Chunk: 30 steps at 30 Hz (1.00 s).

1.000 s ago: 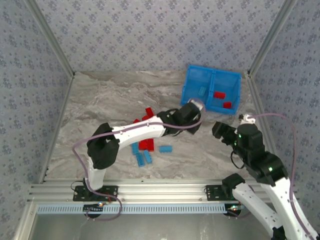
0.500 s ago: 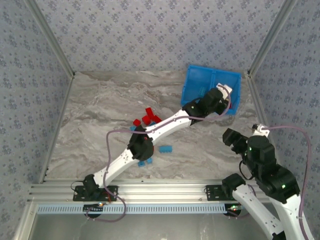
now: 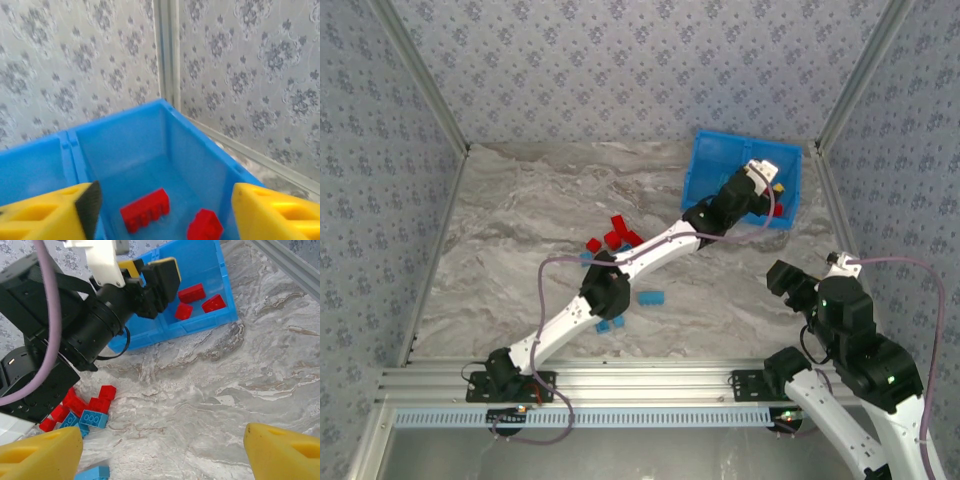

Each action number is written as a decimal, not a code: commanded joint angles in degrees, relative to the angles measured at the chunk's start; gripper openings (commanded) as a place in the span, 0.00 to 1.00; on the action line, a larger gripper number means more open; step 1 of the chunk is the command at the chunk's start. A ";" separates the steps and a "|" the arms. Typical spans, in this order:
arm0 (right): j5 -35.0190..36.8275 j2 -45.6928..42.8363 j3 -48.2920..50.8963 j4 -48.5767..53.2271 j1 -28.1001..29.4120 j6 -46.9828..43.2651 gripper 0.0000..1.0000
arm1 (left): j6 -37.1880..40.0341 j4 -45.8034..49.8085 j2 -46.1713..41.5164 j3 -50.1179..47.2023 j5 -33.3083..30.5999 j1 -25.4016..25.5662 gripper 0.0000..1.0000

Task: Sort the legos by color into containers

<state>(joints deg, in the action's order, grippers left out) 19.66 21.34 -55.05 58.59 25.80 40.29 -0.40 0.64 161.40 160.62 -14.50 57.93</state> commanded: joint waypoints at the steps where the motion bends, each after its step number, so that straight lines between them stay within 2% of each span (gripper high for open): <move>1: -1.11 -0.86 0.51 0.79 0.30 1.98 0.86 | 1.57 -3.25 -3.99 2.05 0.56 -0.54 0.81; 4: -0.79 -0.87 0.47 1.02 0.30 2.12 0.87 | 0.72 1.77 -7.94 1.84 0.06 -0.54 0.92; 7: -0.22 -0.87 0.37 1.44 0.33 1.62 0.87 | -3.09 11.43 -14.01 0.41 1.20 -0.45 0.96; 9: -0.95 -0.62 0.61 1.00 0.30 0.55 0.87 | -5.49 17.12 -19.82 -3.95 4.03 -0.45 0.98; 12: -4.30 0.61 1.71 -0.98 0.32 -2.64 0.87 | -5.78 19.21 -30.71 -17.38 10.05 -0.45 0.99; 14: -8.20 2.49 2.35 -2.43 0.31 -4.84 0.87 | -5.62 19.47 -38.51 -27.69 11.50 -0.53 0.99; 18: -20.15 6.91 5.25 -7.32 0.41 -11.63 0.88 | -5.91 20.61 -54.85 -49.14 9.29 -1.39 0.99; 22: -31.33 12.16 8.27 -12.28 1.21 -17.53 0.90 | -6.35 26.84 -68.33 -64.17 5.83 -3.03 0.99; 25: -31.77 17.25 9.20 -15.86 4.24 -21.01 0.90 | -7.67 32.36 -77.55 -73.27 2.60 -3.26 0.99; 30: -27.90 29.35 7.90 -21.79 14.49 -30.85 0.91 | -11.04 45.62 -89.64 -83.23 1.65 -3.26 0.99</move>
<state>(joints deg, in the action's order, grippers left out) -7.81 44.62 -46.17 42.63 34.81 18.65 -8.36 36.14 77.30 80.36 -10.98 54.43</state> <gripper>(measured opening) 0.907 0.994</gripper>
